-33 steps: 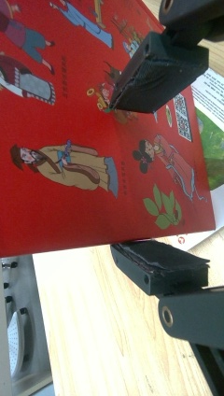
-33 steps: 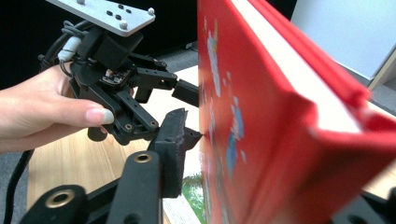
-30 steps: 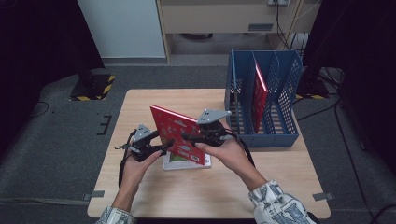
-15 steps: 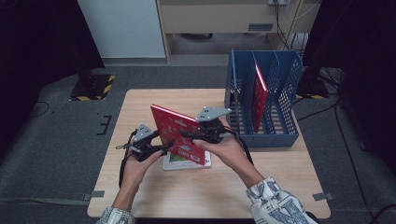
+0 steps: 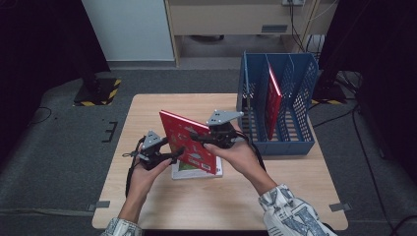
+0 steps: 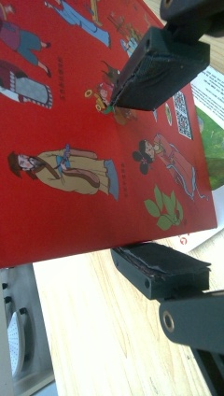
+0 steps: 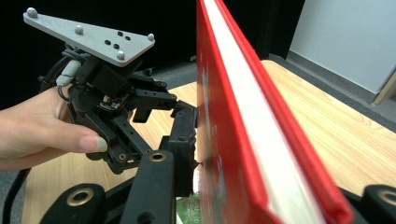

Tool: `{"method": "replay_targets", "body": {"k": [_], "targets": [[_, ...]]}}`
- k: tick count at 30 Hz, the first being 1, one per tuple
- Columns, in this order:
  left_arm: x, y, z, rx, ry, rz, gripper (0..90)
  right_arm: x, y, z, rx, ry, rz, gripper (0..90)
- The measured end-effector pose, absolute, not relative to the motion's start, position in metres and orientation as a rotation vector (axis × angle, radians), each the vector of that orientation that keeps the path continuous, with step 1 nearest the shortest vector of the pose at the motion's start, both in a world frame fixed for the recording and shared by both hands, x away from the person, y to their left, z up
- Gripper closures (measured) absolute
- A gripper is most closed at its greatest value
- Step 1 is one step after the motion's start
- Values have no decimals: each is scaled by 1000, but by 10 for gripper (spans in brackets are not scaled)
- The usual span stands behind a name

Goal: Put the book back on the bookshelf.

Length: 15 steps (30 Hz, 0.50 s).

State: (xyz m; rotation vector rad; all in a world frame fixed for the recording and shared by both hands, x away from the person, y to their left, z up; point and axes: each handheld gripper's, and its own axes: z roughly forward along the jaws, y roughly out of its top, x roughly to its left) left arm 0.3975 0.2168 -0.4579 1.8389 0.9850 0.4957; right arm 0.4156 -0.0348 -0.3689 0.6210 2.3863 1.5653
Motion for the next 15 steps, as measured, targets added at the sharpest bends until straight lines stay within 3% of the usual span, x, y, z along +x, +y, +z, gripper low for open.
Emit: {"method": "replay_targets", "body": {"k": [15], "targets": [[397,217,-457,1838,988,490,234,419,-32,-372,626,2385,1584,764]]}}
